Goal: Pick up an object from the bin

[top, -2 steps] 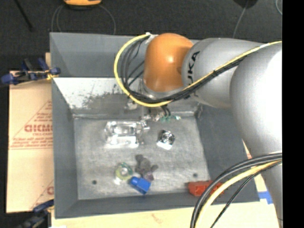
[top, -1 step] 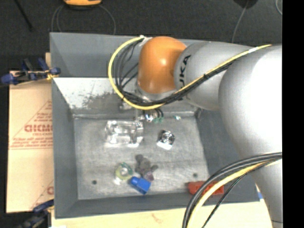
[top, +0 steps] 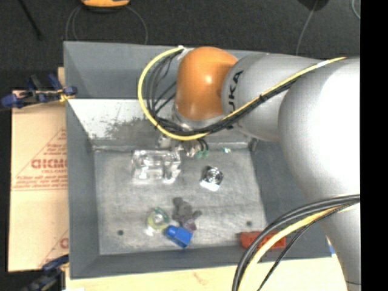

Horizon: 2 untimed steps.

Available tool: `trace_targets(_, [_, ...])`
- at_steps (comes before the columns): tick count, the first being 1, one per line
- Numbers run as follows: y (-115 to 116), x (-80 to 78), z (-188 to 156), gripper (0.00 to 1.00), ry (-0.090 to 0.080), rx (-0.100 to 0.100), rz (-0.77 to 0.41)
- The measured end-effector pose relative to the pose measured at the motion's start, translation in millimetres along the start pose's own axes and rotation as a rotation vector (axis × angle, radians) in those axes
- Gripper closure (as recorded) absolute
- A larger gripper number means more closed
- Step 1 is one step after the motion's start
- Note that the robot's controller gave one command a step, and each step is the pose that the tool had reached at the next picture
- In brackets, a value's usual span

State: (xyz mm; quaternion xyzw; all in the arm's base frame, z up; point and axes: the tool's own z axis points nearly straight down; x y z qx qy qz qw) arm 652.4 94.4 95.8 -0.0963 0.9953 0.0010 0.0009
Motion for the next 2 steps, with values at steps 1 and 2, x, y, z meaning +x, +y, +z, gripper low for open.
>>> trace_targets(1, [7.7,21.9,-182.1,1.00,-0.007,0.001,0.054])
trace_targets(2, [82.7,25.8,-329.4,1.00,-0.007,0.002,-0.211])
